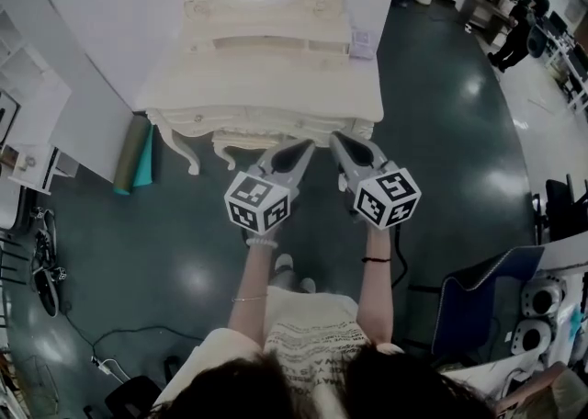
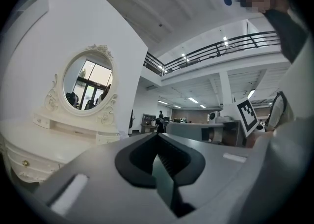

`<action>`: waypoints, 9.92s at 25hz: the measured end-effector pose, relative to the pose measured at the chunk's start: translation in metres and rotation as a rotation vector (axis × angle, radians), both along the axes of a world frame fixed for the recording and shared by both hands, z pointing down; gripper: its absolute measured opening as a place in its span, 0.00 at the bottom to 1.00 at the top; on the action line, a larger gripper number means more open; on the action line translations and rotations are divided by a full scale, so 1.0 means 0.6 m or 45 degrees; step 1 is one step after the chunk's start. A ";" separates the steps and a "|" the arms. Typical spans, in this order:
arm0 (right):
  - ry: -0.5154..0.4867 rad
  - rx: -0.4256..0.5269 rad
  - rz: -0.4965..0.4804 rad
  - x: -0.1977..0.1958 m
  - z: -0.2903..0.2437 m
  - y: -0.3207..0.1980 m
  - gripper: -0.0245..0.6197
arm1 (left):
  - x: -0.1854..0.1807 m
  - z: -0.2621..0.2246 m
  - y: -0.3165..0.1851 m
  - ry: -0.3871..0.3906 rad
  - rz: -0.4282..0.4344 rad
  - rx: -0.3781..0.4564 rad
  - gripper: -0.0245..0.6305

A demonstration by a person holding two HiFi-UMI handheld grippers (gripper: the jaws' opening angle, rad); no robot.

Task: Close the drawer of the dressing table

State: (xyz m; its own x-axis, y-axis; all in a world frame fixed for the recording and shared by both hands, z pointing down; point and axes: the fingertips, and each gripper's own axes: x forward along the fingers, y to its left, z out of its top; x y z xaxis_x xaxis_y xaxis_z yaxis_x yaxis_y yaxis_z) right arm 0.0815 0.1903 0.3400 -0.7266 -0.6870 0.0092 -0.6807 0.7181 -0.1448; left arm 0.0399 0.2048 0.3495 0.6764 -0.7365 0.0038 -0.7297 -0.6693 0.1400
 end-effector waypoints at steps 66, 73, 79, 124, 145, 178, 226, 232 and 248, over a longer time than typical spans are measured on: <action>0.015 -0.138 0.114 -0.038 0.056 -0.384 0.04 | -0.057 0.047 -0.384 0.065 0.149 -0.114 0.04; -0.003 -0.151 0.071 -0.032 0.060 -0.438 0.04 | -0.055 0.056 -0.433 0.058 0.110 -0.130 0.04; -0.032 -0.159 0.047 -0.025 0.059 -0.481 0.04 | -0.047 0.054 -0.472 0.074 0.091 -0.128 0.04; -0.006 -0.362 0.125 -0.028 0.158 -0.708 0.04 | -0.036 0.137 -0.715 0.071 0.219 -0.305 0.04; -0.009 -0.494 0.301 -0.033 0.221 -0.743 0.04 | -0.045 0.200 -0.746 0.070 0.373 -0.435 0.04; 0.081 -0.854 0.281 -0.013 0.339 -0.778 0.08 | -0.029 0.275 -0.764 0.094 0.270 -0.592 0.04; 0.137 -1.073 0.293 -0.031 0.406 -0.824 0.19 | -0.059 0.313 -0.802 0.131 0.232 -0.684 0.04; 0.138 -1.068 0.292 -0.031 0.406 -0.829 0.19 | -0.058 0.316 -0.806 0.133 0.237 -0.686 0.04; 0.153 -1.062 0.286 -0.026 0.407 -0.843 0.19 | -0.055 0.316 -0.821 0.142 0.231 -0.685 0.04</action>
